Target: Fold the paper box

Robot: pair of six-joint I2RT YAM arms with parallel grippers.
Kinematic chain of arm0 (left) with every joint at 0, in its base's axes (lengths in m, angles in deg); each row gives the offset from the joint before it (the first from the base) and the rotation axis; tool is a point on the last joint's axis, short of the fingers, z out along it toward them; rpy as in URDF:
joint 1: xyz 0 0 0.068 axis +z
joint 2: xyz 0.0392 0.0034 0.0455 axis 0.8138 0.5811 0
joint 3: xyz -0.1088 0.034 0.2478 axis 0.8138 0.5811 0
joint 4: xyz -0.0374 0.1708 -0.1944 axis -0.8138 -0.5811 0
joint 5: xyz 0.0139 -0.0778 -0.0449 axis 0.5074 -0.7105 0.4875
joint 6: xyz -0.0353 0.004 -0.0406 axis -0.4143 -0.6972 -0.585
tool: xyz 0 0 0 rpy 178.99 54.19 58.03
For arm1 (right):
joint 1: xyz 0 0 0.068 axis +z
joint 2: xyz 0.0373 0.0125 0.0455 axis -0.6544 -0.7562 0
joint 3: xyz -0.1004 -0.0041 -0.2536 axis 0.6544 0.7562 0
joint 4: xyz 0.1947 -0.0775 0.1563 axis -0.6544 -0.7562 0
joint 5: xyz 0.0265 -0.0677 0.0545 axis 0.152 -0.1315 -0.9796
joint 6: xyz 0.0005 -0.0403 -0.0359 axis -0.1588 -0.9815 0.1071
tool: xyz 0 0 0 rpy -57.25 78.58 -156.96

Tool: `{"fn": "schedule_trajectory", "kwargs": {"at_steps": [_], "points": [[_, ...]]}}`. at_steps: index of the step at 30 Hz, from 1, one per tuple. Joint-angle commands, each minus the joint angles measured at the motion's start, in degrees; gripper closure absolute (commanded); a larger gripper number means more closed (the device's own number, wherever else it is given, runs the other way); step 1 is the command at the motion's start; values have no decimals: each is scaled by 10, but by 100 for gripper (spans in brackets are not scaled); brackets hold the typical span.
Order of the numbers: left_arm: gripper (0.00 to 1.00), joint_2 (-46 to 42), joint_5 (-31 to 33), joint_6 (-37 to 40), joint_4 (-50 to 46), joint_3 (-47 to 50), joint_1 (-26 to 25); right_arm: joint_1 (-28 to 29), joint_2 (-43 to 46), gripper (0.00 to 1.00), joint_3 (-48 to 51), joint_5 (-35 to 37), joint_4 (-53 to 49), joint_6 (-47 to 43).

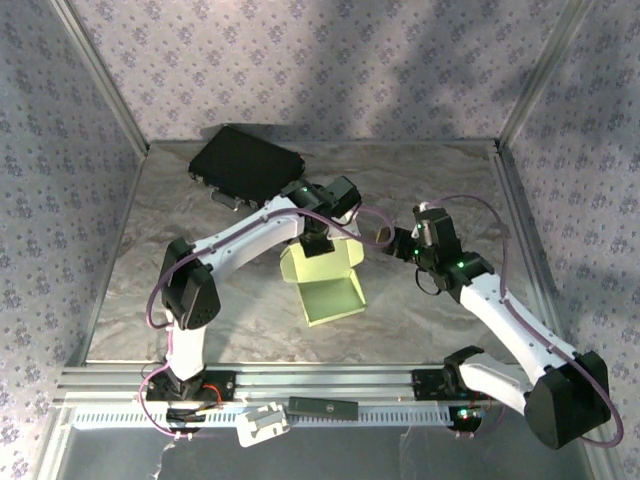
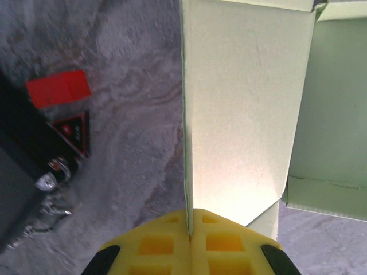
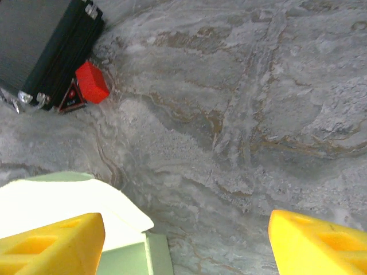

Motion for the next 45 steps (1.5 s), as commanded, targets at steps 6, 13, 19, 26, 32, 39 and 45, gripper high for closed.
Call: {"fn": "schedule_trajectory", "kwargs": {"at_steps": [6, 13, 19, 26, 32, 39, 45], "points": [[76, -50, 73, 52, 115, 22, -22, 15, -5, 24, 18, -22, 46, -36], [0, -155, 73, -59, 192, 88, -28, 14, -17, 22, 24, -48, 62, -78], [5, -265, -40, -301, 136, 174, 63, 5, -79, 19, -26, -98, 46, -131], [17, -323, -199, -405, 177, 335, 188, 6, -186, 22, -128, -108, -29, -203], [18, -257, -218, -391, 184, 332, 205, 9, -255, 25, -189, -86, -68, -240], [22, -221, -238, -385, 224, 317, 205, -2, -293, 29, -222, -108, -76, -269], [32, -179, -246, -371, 207, 280, 205, -4, -316, 35, -237, -132, -70, -277]]}}
